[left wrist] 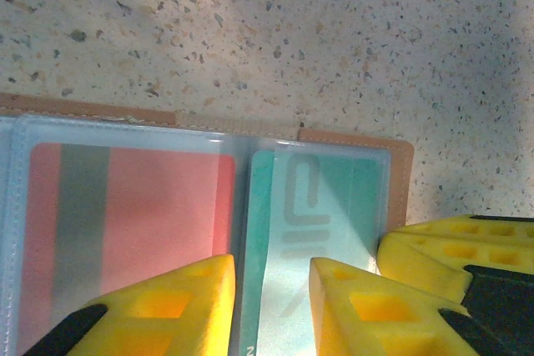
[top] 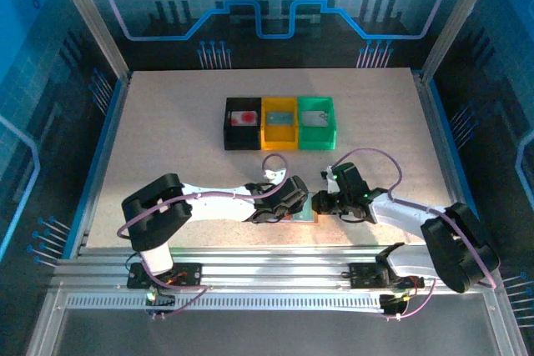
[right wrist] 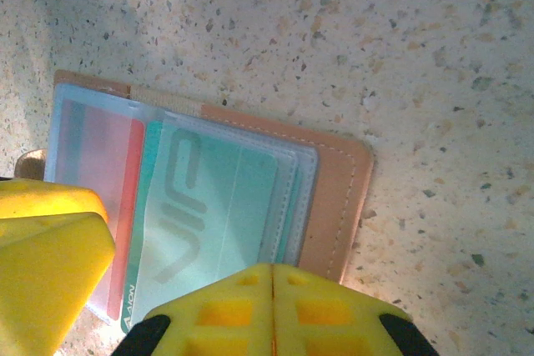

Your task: Take the credit cards out of the card holder

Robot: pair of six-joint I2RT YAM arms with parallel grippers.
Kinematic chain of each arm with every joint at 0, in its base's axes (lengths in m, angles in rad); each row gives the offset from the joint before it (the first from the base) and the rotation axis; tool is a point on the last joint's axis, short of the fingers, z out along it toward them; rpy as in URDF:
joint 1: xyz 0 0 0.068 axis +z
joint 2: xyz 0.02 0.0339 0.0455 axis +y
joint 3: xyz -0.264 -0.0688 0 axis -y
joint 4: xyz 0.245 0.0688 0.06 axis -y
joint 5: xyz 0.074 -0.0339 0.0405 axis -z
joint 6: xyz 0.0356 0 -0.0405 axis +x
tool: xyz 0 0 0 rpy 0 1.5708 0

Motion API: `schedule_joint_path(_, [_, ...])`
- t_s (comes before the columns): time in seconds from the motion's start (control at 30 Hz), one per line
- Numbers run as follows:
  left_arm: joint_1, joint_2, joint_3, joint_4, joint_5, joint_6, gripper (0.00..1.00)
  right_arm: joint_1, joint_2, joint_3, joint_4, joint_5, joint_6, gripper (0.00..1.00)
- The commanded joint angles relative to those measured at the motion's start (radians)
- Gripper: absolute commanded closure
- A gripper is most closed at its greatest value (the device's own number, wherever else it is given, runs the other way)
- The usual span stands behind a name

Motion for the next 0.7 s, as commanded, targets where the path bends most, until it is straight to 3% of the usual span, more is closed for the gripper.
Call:
schedule_joint_path(0.0, [0.001,0.017,-0.005,-0.025,-0.008,0.014,0.71,0.007,-0.010,-0.013,0.011,-0.011,-0.009,0.93])
schedule_joint_path(0.67, [0.002,0.051,0.010,-0.003,0.007,0.025,0.72,0.011,0.015,-0.012,0.040,-0.030,-0.011,0.93])
